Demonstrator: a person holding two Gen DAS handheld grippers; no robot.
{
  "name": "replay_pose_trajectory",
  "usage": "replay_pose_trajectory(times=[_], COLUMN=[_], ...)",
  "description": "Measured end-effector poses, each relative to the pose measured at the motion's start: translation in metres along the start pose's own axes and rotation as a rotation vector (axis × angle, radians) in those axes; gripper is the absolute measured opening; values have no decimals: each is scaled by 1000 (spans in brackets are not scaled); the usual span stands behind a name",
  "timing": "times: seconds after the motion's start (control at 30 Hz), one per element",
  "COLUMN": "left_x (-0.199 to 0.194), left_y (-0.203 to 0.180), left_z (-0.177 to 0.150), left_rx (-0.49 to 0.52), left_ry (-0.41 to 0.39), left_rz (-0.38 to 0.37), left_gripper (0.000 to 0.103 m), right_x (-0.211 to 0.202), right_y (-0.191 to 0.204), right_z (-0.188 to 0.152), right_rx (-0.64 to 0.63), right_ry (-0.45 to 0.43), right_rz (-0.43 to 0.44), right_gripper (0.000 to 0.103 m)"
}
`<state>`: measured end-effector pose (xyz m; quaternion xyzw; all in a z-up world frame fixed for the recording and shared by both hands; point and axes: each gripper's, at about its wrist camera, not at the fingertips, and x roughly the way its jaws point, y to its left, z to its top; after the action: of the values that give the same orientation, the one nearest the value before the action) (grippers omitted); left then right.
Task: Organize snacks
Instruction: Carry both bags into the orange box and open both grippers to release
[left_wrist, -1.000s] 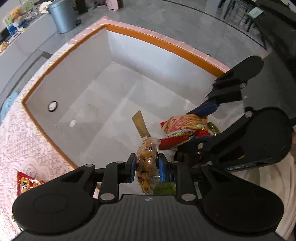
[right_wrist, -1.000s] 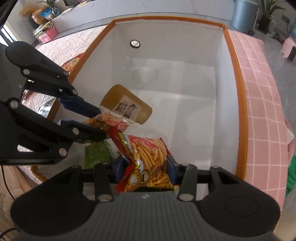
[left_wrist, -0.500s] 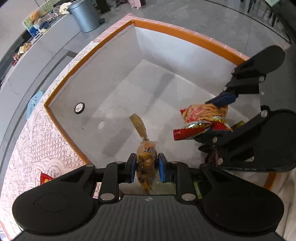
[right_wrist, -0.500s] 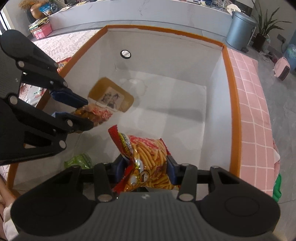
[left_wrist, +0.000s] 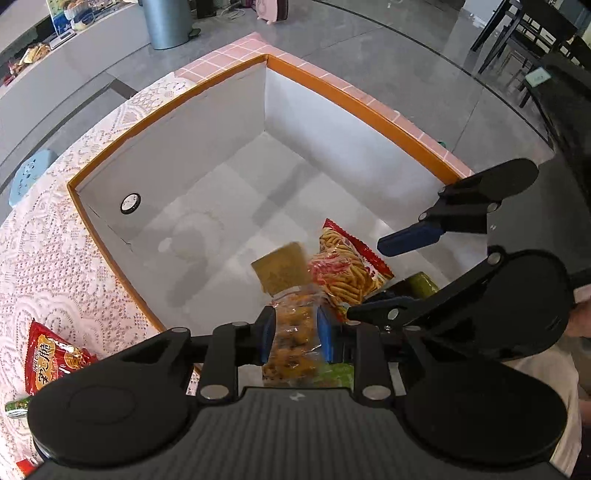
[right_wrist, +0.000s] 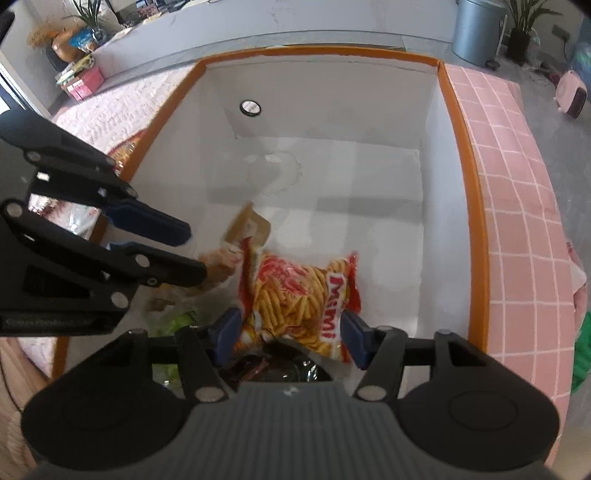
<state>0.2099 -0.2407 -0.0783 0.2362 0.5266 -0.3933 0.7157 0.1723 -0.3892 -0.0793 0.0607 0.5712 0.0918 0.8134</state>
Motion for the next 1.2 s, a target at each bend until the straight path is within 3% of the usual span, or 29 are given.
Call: replay_pose_trajectory(times=[0.03,0.1,0.33,0.63,0.73,1.0,1.2], left_x=[0,5,19,28,19,-18,-35], left_y=[0,-2,-7,-6,-6,10,7], left_z=[0,-1,-4,3,3,2,-5], left_rx=[2,1,-11,-40,-34,-100,-92], left_ry=[2,16,15,-20,-71,-154,-184], left_rz=[10,32,15,117,178,162,160], left_gripper=[28,12,12,12,12,13,13], right_x=[-2,-6,-10,3,10,21,20], right_y=[0,2,-1,-3,-7,-10,3], right_z=[0,0,7,13,14,19,13], right_rx=[2,-4,-11,-12,6,27,-12], right_ry=[-4,-10,-19,2,22,42,79], right_rz=[4,4,-53,-79,-74,-28,-13], right_gripper=[58,56,45,37,32,32,29])
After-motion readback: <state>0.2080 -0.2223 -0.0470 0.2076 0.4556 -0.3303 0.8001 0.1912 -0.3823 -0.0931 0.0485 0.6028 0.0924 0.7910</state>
